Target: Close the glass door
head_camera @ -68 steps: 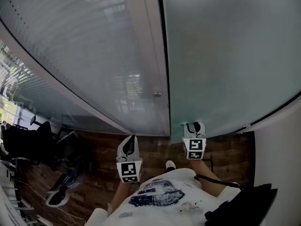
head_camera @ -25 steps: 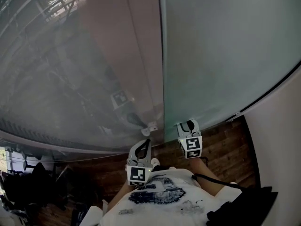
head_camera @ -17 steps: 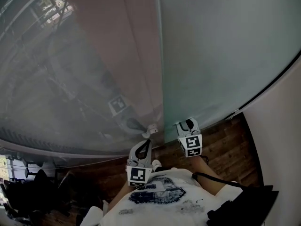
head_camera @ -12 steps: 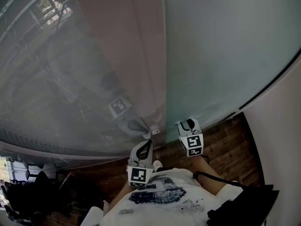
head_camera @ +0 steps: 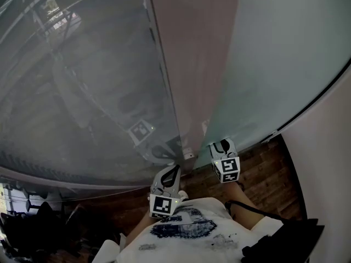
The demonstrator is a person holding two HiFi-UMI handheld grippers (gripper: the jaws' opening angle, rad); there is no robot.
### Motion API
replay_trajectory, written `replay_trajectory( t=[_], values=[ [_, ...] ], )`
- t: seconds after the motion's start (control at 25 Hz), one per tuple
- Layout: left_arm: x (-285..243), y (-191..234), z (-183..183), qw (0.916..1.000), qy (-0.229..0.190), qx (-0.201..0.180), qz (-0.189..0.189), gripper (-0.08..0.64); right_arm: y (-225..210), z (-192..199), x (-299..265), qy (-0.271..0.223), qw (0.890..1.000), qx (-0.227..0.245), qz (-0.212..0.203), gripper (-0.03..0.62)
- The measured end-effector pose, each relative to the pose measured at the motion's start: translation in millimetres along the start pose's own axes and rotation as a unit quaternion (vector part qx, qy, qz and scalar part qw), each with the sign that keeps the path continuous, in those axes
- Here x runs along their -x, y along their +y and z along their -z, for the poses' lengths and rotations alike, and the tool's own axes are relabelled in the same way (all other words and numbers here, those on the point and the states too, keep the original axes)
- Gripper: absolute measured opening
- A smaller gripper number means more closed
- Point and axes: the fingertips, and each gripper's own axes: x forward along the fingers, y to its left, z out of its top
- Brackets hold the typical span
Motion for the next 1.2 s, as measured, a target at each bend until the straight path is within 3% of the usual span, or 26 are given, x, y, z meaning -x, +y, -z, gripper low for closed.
replay_trajectory(
  t=[0.28, 0.4, 1.2],
  values=[
    [1.3, -0.1, -17.7, 0.9992, -0.023, 0.030, 0.016, 0.002, -2.3, -0.3, 5.1, -0.006, 1.000, 0.001, 0.017, 0.121],
    [6.9, -1.7, -17.0, 0.9991, -0.025, 0.017, 0.029, 0.002, 5.0, -6.0, 7.8, -0.007, 1.000, 0.003, 0.019, 0.121],
    [4.3, -3.1, -23.4, 0.9971, -0.039, 0.038, 0.052, 0.002, 1.9, -6.5, 5.5, -0.007, 1.000, 0.004, 0.029, 0.123]
  ],
)
